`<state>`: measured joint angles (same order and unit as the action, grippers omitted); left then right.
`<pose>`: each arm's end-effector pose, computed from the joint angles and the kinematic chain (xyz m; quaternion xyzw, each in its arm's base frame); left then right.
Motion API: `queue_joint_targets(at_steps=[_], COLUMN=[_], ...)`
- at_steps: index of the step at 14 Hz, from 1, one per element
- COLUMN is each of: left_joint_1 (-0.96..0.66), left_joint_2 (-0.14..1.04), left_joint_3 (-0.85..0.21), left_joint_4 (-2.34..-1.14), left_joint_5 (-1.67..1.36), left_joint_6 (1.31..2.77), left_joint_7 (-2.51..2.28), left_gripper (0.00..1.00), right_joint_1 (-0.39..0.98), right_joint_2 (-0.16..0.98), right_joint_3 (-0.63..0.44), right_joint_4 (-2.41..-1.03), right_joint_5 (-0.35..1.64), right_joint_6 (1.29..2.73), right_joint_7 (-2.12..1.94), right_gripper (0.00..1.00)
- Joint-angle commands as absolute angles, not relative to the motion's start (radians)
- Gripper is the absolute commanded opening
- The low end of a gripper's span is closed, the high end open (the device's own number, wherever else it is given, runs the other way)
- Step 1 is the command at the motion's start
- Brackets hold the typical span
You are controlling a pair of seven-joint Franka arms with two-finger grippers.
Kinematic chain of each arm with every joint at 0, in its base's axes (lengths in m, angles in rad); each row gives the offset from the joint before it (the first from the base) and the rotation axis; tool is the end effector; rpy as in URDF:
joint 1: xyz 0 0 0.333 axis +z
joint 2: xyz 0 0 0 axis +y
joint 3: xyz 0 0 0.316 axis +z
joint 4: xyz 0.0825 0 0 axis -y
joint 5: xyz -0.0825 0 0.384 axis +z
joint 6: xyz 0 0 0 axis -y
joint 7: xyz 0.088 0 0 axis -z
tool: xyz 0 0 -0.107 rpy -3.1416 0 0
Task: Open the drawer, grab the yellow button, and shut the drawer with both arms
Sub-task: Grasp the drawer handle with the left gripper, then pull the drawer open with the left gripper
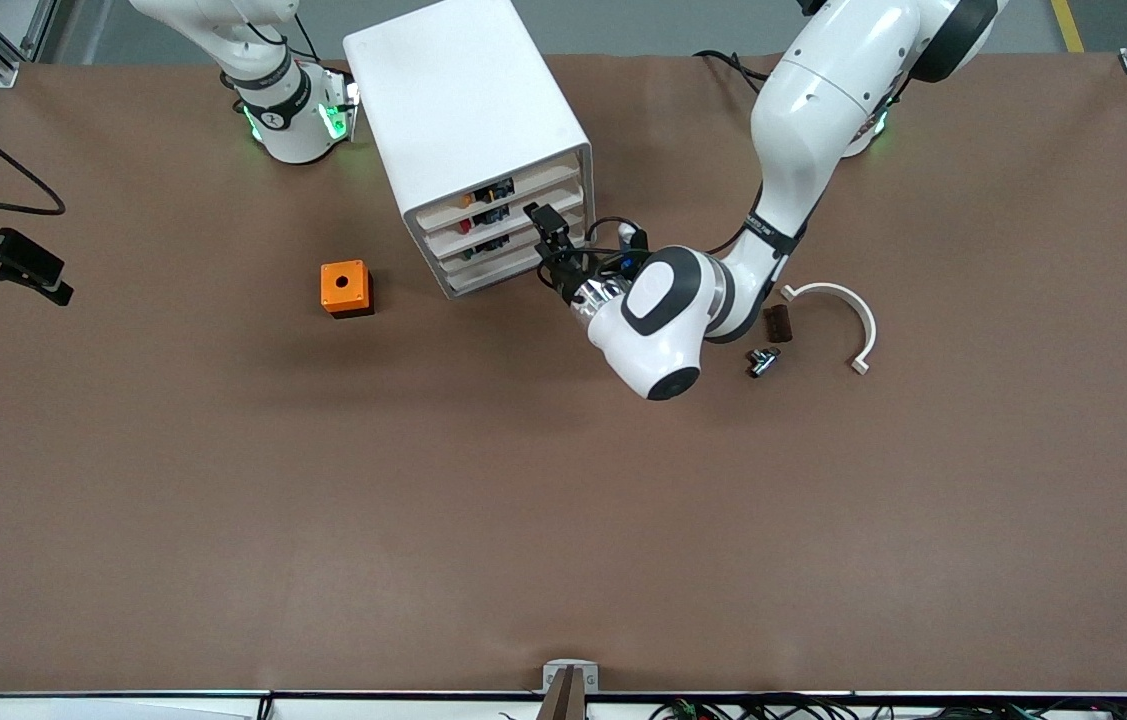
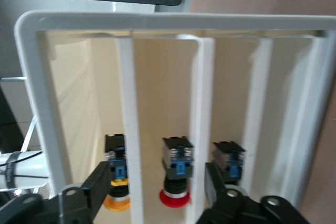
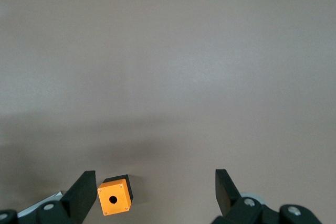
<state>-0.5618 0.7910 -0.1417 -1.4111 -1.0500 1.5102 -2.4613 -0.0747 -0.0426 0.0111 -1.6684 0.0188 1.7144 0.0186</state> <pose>0.4674 -0.4977 0.2570 -0.3930 -0.6961 0.5244 0.2932 0.5530 -0.0333 0.6147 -0.9981 0.0420 -0.0445 0.0081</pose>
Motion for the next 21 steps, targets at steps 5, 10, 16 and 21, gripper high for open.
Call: queue_joint_targets(at_steps=[5,10,16,21], left_joint_1=[-0.595,-0.598,-0.574,-0.48], left_joint_2=[0.811,0.825,0.825,0.825], left_joint_3=[-0.137,-0.137,-0.126,-0.109], left_joint_4=[-1.393,-1.393,-1.388,-1.338], left_joint_5=[-1.085,-1.077,-1.071,-1.077], left_joint_6=[1.433,1.376,1.364,1.382], left_joint_7=[-2.484,-2.482,-2.474,-2.438], left_gripper=[0.62,0.4,0.0,0.01], right_joint_1=[-0.075,-0.074,-0.072,-0.072], right_joint_2=[-0.054,-0.054,-0.054,-0.054], right_joint_3=[0.014,0.018,0.02,0.02], right_joint_4=[-1.672,-1.671,-1.671,-1.671], right_joint_5=[0.012,0.009,0.009,0.009], right_joint_6=[1.718,1.718,1.718,1.718], right_joint_7=[0.009,0.009,0.009,0.009], right_gripper=[1.0,1.0,1.0,1.0])
